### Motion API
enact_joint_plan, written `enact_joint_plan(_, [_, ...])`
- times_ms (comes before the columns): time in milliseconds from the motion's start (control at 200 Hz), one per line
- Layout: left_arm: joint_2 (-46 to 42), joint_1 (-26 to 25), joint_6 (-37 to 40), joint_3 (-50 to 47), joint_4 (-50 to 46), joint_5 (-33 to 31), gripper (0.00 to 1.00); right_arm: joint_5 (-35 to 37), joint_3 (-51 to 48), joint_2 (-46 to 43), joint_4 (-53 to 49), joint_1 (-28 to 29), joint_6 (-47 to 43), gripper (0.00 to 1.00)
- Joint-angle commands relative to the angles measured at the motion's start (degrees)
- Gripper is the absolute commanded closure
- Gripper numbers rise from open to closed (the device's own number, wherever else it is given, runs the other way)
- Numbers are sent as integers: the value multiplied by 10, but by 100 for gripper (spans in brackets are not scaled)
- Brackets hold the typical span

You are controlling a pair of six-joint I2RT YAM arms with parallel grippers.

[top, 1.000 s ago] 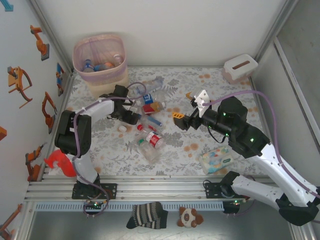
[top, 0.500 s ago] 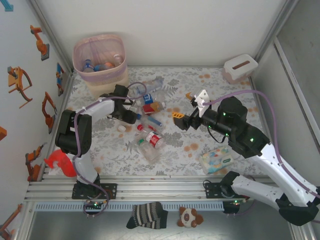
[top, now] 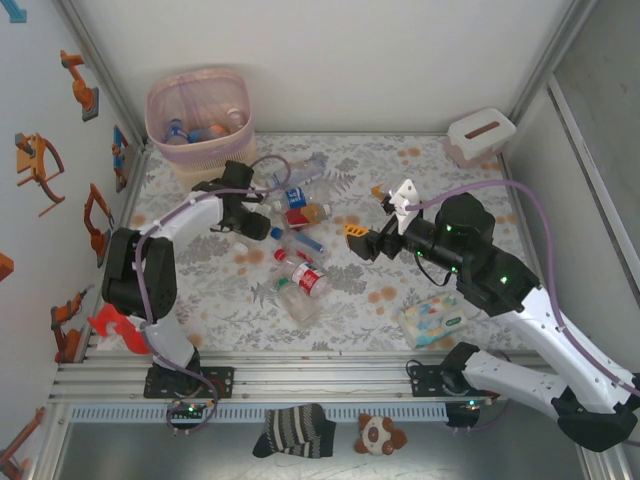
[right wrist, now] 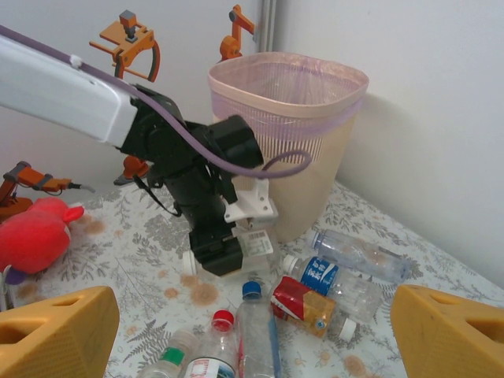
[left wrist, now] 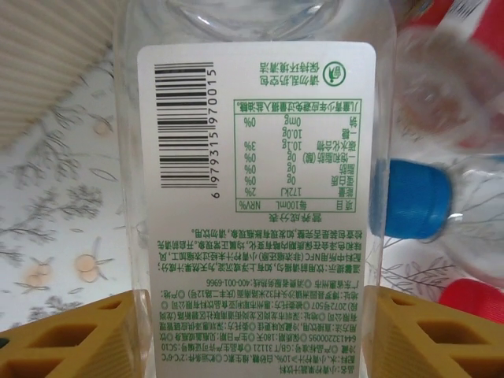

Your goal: Put the plastic bottles in the bin

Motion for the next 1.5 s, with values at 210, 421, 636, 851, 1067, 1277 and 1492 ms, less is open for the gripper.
enact_joint_plan(210, [-109, -2, 61, 51, -41, 47, 37, -5, 3, -6, 16, 2, 1, 12])
enact_joint_plan(421, [-167, -2, 82, 88, -43, 62, 38, -7, 3, -6, 19, 2, 0, 12])
enact_joint_plan(636, [-183, 13, 76, 174, -66, 71, 39, -8, 1, -8, 19, 2, -1, 12])
enact_joint_plan(851, [-170, 46, 41, 261, -60, 83, 43, -7, -3, -13, 21, 2, 1, 12])
enact_joint_plan(1067, [-118, 78, -7, 348, -51, 63, 46, -4, -3, -19, 19, 2, 1, 12])
enact_joint_plan(1277, [-22, 105, -56, 455, -78, 16, 46, 0, -2, -22, 15, 2, 1, 12])
enact_joint_plan(1492, [88, 124, -106, 584, -132, -28, 47, 5, 6, -27, 1, 2, -6, 12])
